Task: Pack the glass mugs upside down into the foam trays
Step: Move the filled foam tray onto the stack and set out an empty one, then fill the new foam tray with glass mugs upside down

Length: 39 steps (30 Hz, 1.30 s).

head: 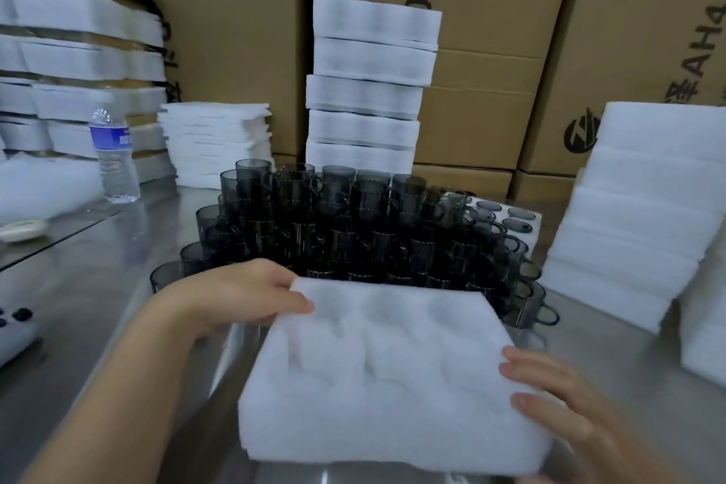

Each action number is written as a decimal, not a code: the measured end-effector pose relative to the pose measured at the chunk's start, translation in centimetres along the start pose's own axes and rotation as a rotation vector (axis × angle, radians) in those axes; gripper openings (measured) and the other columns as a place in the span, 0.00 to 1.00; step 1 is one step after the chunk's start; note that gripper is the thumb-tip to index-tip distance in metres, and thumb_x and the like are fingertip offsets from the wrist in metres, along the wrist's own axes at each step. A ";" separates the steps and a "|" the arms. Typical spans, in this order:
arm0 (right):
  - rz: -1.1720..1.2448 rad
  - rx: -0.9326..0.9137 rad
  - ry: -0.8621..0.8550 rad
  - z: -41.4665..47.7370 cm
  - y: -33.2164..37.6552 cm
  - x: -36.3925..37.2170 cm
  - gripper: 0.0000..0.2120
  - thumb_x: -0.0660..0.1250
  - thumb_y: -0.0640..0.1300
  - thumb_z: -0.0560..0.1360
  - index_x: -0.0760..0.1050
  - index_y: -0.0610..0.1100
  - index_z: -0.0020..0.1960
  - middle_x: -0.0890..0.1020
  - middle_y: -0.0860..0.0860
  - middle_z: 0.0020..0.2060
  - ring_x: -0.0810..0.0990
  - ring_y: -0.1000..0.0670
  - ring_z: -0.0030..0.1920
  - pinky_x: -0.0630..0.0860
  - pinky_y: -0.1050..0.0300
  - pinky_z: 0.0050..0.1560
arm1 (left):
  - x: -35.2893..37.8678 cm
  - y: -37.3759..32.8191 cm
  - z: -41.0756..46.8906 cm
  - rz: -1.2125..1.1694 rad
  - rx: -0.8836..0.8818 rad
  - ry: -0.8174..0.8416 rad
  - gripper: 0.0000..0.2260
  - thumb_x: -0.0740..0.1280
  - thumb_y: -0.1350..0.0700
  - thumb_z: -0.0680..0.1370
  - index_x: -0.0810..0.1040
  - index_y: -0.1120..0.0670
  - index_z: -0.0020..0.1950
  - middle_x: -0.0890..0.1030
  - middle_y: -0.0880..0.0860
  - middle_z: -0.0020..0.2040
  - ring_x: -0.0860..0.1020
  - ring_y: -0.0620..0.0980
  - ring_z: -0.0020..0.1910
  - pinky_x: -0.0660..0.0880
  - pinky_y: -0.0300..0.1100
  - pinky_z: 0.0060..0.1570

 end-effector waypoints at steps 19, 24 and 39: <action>0.109 0.189 -0.020 4.0 0.3 -1.0 0.19 0.56 0.59 0.78 0.70 0.47 0.61 0.77 0.53 0.57 0.75 0.52 0.61 0.71 0.59 0.60 | -3.6 2.9 1.2 0.200 -0.248 -0.862 0.13 0.71 0.48 0.73 0.77 0.53 0.32 0.82 0.54 0.33 0.80 0.56 0.38 0.77 0.46 0.43; 0.169 0.395 0.028 7.3 -0.4 0.2 0.12 0.57 0.55 0.76 0.74 0.54 0.55 0.77 0.63 0.51 0.74 0.61 0.54 0.66 0.72 0.54 | -5.1 4.8 0.5 0.371 -0.383 -0.981 0.12 0.72 0.55 0.70 0.75 0.58 0.50 0.77 0.62 0.55 0.74 0.62 0.56 0.72 0.51 0.54; 0.191 0.654 0.561 12.0 -4.0 6.0 0.10 0.66 0.63 0.70 0.77 0.57 0.42 0.76 0.57 0.40 0.75 0.57 0.40 0.76 0.56 0.46 | -5.2 8.9 2.8 0.240 -0.613 -0.654 0.37 0.76 0.56 0.67 0.59 0.64 0.69 0.66 0.63 0.65 0.68 0.63 0.65 0.71 0.52 0.61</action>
Point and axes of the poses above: each hand's wrist, its own z-axis towards the middle knuckle, its own x-axis out of the palm, y = z × x, the point moved 2 cm from there along z, towards the middle knuckle
